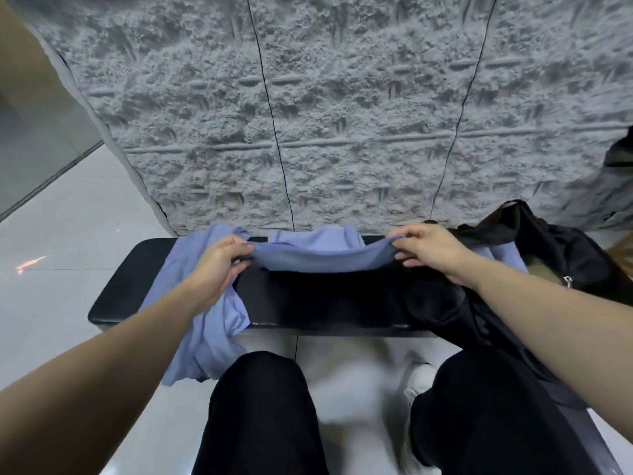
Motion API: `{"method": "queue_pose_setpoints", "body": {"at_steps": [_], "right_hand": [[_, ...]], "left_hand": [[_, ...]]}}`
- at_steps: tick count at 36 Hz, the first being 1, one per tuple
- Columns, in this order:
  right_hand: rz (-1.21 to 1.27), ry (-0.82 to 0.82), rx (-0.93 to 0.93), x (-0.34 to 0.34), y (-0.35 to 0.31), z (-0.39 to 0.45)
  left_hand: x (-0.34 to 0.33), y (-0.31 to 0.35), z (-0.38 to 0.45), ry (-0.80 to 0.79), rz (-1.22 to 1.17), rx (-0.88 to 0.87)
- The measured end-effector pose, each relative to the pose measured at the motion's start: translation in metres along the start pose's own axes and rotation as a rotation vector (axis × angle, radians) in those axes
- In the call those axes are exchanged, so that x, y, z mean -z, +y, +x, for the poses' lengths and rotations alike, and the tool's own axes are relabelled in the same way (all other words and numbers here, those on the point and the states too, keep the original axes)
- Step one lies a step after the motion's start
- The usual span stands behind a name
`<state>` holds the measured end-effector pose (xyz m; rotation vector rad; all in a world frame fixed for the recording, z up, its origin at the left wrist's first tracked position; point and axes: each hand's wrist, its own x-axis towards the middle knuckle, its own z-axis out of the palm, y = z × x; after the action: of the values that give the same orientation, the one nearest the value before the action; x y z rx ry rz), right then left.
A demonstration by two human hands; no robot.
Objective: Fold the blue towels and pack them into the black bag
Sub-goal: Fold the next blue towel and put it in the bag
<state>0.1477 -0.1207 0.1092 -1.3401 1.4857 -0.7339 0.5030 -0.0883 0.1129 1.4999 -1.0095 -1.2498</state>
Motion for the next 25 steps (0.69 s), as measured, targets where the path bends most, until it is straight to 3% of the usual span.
{"method": "queue_pose_setpoints", "body": {"at_steps": [4,10,16,25], "right_hand": [[-0.110,-0.085,0.001,-0.003,0.023,-0.014],[-0.141,-0.121,-0.013,-0.009,0.037,-0.029],[-0.161,-0.164,-0.044,-0.017,0.049,-0.034],[-0.292,-0.190,-0.019,-0.025,0.063,-0.032]], "left_hand": [[0.005,-0.024,-0.017,-0.055,0.173,0.054],[-0.001,-0.046,-0.036,-0.010,0.402,0.062],[-0.008,-0.055,-0.034,0.064,0.426,0.150],[-0.007,-0.069,-0.039,0.068,0.499,-0.010]]}}
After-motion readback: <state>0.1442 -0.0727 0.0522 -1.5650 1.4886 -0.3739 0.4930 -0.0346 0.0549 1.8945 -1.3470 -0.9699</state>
